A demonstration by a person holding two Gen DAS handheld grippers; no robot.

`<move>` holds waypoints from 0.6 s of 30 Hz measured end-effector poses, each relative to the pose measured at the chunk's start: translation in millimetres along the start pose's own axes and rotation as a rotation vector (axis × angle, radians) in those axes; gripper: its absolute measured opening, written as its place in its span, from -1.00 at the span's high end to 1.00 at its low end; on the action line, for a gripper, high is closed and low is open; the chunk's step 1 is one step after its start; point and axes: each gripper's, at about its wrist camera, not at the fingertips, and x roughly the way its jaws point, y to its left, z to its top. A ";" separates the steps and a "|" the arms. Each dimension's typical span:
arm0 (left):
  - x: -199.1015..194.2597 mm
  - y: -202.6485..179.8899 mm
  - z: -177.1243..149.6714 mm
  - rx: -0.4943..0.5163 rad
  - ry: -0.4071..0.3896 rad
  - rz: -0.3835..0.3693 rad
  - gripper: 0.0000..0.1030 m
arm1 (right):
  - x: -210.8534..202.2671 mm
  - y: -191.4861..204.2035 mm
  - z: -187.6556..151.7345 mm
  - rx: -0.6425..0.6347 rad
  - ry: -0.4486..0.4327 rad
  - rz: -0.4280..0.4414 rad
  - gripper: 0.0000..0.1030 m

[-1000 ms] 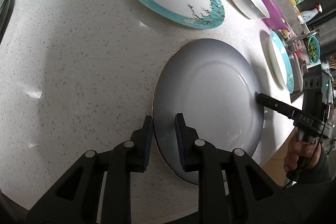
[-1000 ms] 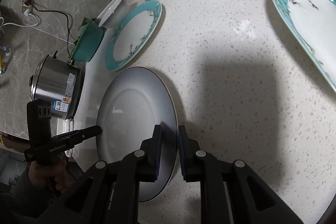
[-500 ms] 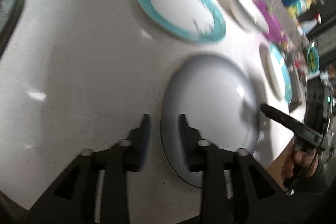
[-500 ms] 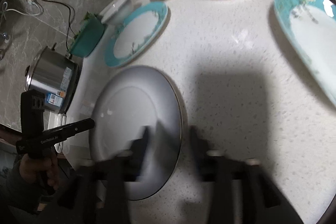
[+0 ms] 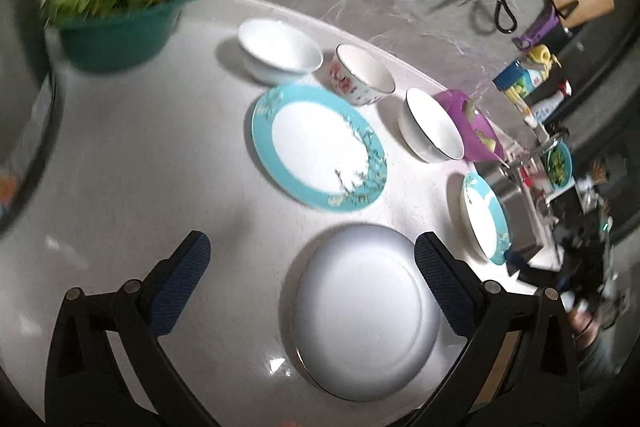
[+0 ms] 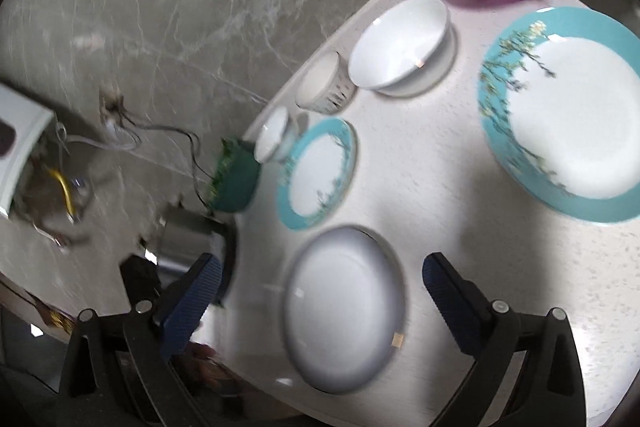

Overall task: Organize plates and bowls
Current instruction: 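Open both tools and move them to the smaller teal-rimmed plate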

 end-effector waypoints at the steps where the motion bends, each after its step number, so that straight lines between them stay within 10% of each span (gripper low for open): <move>1: 1.0 0.8 6.3 0.000 0.009 -0.011 -1.00 | 2.3 7.9 6.8 -0.007 -0.005 0.006 -1.00; 7: 17.9 25.6 42.3 -0.059 0.054 -0.050 -1.00 | 24.7 34.6 40.7 -0.017 -0.015 0.008 -1.00; 18: 95.8 58.0 82.2 -0.003 0.216 0.103 -0.99 | 127.9 22.3 83.5 -0.024 0.106 -0.050 -1.00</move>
